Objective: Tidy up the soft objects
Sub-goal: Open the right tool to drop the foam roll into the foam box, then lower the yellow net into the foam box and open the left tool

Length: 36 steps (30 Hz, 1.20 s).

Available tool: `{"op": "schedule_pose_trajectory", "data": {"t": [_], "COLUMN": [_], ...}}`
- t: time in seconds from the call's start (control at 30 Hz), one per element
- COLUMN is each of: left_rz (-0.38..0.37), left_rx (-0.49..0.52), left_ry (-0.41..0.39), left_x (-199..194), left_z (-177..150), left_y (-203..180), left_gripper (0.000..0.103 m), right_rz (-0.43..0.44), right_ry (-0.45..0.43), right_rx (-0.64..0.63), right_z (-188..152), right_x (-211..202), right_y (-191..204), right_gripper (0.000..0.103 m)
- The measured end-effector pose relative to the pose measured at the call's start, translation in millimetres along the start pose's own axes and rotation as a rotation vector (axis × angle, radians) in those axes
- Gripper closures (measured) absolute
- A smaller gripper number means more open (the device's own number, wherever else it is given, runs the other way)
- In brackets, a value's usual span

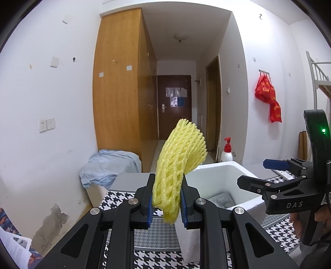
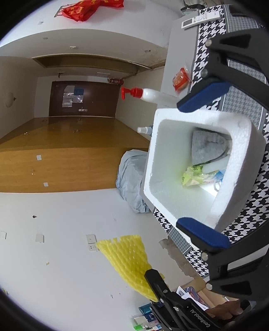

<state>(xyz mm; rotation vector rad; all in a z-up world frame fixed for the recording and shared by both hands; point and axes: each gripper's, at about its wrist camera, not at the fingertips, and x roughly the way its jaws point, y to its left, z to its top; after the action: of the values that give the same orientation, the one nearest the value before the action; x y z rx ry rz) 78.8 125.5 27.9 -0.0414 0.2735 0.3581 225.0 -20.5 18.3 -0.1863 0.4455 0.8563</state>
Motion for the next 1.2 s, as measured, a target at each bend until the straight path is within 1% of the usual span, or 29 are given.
{"op": "schedule_pose_trajectory", "data": {"t": [0.27, 0.77, 0.97, 1.2], "left_rz": [-0.036, -0.113, -0.145, -0.157], "left_rx": [0.014, 0.035, 0.05, 0.041], "left_ry": [0.0, -0.005, 0.005, 0.024], "left_x": [2.5, 12.0, 20.0, 29.3], "left_z": [1.7, 10.1, 12.4, 15.1], "left_y": [-8.6, -34.1, -46.2, -51.7], "left_gripper": [0.081, 0.081, 0.081, 0.081], "right_rz": [-0.029, -0.126, -0.163, -0.181], "right_ry": [-0.019, -0.042, -0.048, -0.054], "right_rx": [0.022, 0.068, 0.095, 0.116], "right_z": [-2.4, -13.3, -18.9, -24.5], "right_x": [-15.0, -46.5, -56.3, -61.5], "right_y": [-12.1, -44.7, -55.2, -66.6], "right_gripper": [0.001, 0.001, 0.001, 0.001]}}
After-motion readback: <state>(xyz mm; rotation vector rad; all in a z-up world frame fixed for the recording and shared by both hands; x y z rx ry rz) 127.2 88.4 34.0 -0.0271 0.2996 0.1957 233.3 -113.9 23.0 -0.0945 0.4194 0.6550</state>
